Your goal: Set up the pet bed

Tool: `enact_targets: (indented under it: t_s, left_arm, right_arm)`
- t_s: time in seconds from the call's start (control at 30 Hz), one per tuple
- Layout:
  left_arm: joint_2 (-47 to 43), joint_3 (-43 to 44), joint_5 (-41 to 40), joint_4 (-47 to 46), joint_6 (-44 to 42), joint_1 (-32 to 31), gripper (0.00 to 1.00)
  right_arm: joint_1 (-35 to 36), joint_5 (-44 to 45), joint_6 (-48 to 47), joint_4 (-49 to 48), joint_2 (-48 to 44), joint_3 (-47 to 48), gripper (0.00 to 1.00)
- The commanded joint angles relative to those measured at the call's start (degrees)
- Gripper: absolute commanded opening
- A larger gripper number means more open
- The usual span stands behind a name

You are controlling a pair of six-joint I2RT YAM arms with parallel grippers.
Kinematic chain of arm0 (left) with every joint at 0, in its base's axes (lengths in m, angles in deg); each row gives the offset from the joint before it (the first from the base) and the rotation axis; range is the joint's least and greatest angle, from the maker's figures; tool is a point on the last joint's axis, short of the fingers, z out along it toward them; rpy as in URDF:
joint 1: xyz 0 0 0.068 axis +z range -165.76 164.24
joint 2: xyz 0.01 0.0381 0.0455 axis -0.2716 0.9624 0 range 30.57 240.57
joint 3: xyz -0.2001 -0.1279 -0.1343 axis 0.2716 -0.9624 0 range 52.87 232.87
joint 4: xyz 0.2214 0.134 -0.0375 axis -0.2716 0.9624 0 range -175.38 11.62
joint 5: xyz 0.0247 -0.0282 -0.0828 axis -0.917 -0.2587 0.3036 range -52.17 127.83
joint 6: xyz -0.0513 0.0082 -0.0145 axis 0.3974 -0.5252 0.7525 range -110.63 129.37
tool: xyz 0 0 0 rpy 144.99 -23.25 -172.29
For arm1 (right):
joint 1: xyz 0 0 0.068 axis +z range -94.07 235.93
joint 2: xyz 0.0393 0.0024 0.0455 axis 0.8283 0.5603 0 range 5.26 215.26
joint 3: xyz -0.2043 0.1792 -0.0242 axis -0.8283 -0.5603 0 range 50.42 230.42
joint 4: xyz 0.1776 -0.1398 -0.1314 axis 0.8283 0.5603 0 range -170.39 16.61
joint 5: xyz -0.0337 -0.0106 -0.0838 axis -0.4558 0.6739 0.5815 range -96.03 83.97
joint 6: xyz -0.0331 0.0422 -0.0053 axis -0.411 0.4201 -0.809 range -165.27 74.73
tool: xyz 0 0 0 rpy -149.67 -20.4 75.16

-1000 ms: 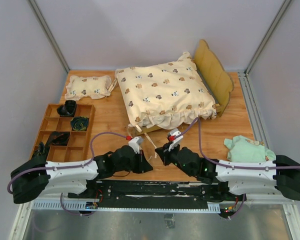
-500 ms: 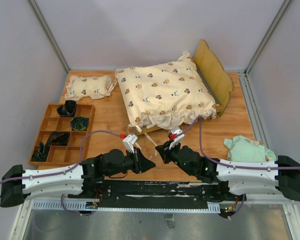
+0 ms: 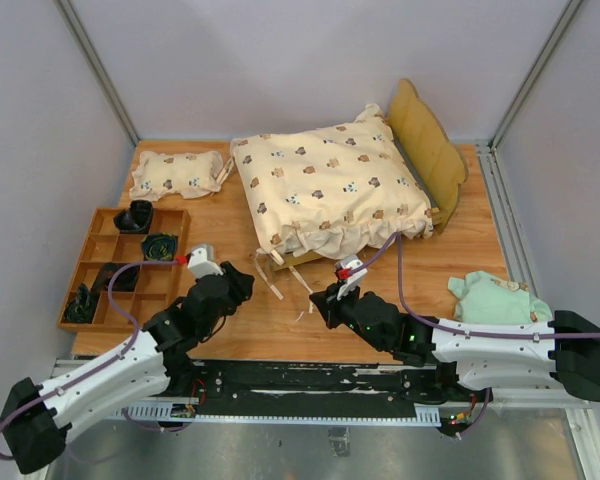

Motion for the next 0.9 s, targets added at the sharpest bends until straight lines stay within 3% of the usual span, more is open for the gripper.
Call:
enact_targets:
  t_s: [0.0, 0.07, 0.4, 0.53, 0.87]
  left_arm:
    - [3.23, -3.96, 13.32, -13.42, -6.95, 11.44, 0.44]
    - [6.43, -4.56, 17.28, -20.04, -8.55, 13.94, 0.43]
    - [23.21, -7.12, 22.09, -40.64, -8.45, 14.62, 0.5]
    - [30.28, -5.3, 21.87, -42.76, -8.2, 14.64, 0.47]
    - [39.93, -2.22, 17.37, -45.76, -9.34, 15.6, 0.49]
  right_arm:
    - [-0.37, -0.37, 0.27, -1.84, -1.0, 1.63, 0.0]
    - [-0.37, -0.3, -0.07, -1.49, -1.04, 1.66, 0.0]
    - [-0.37, -2.73, -1.49, -2.23, 0.46, 2.79, 0.0]
    - [-0.37, -2.85, -1.77, -2.46, 0.81, 2.88, 0.0]
    - [-0.45, -2.91, -2.69, -2.69, 1.93, 3.75, 0.0]
